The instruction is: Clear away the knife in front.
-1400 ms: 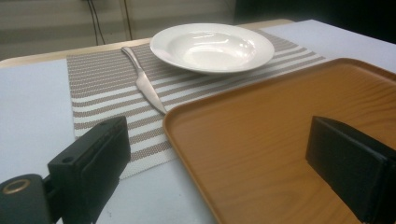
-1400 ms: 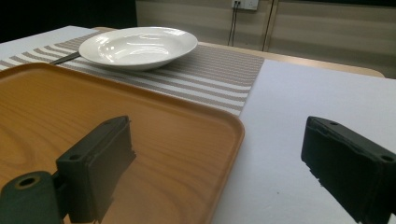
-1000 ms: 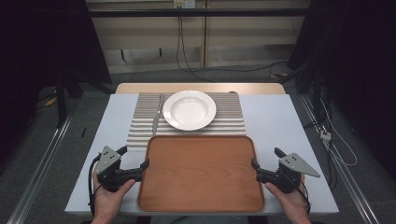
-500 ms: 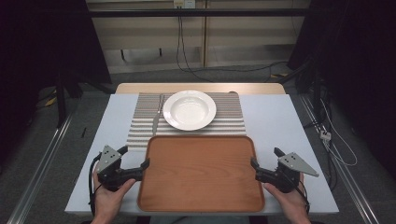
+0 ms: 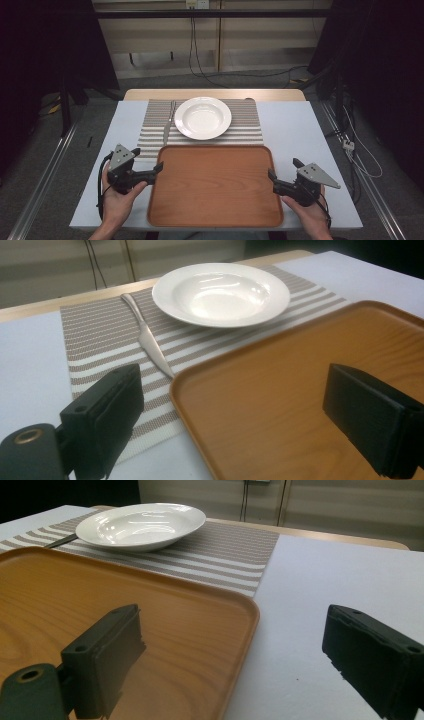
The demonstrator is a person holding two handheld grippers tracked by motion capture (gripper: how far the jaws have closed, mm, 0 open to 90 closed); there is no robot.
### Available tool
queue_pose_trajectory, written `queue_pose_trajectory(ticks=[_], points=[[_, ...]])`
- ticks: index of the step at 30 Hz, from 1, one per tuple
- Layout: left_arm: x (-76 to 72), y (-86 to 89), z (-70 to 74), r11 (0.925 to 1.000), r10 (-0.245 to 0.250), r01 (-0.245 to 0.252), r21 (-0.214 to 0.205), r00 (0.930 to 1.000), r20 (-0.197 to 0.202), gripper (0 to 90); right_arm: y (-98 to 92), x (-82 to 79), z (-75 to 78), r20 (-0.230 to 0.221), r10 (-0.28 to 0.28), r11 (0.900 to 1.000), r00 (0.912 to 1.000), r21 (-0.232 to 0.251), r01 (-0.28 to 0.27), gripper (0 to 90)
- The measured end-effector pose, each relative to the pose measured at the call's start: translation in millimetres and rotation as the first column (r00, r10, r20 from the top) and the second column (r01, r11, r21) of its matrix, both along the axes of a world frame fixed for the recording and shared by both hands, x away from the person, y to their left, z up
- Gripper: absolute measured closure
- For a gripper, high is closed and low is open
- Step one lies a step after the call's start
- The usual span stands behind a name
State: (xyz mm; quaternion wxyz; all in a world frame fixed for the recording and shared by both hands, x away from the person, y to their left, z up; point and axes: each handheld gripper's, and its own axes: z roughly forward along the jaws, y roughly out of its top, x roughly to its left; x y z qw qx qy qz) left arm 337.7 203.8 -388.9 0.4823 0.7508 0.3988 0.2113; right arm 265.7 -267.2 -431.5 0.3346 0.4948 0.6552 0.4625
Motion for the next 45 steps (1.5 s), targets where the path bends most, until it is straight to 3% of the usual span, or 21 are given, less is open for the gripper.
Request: queue_pose_trajectory(ticks=[5,9,17,20,27,30,37,45], points=[[12.7,0.4,0.2,0.9998,0.018,-0.019,-0.005,0.9994,-0.031,9.3,0.0,-0.1,0.0,-0.002,0.003,1.0000,1.0000,0.003,-0.003,8.9],[22.2,-2.9,0.6,0.9994,0.024,-0.023,0.026,0.9991,-0.034,9.3,-0.5,0.5,-0.8,-0.007,0.009,0.9999,0.9999,0.008,-0.009,9.0],[41.2,-7.8,3.3,0.9991,0.022,-0.021,0.037,0.9984,-0.051,9.2,0.0,2.0,-1.1,-0.005,0.020,0.9998,0.9998,0.010,-0.020,9.1],[51.4,-10.1,3.8,0.9977,0.033,-0.028,0.062,0.9967,-0.075,7.0,0.0,2.6,-1.0,-0.006,0.021,0.9997,0.9998,0.013,-0.021,9.1],[67.3,-10.0,5.9,0.9978,0.050,-0.047,0.047,0.9962,-0.072,6.9,1.7,4.1,-0.9,-0.006,0.021,0.9997,0.9998,0.010,-0.021,9.2],[76.7,-10.4,6.8,0.9978,0.057,-0.054,0.037,0.9946,-0.087,7.1,2.6,4.7,-1.0,-0.007,0.025,0.9997,0.9997,0.007,-0.025,9.2],[107.7,-14.4,9.1,0.9919,0.096,-0.088,0.092,0.9915,-0.088,8.1,0.8,6.0,-1.6,-0.011,0.025,0.9996,0.9996,0.016,-0.025,9.4],[137.8,-16.6,7.3,0.9906,0.111,-0.100,0.094,0.9863,-0.122,8.4,2.2,8.3,-2.9,-0.012,0.037,0.9993,0.9992,0.009,-0.037,9.4]])
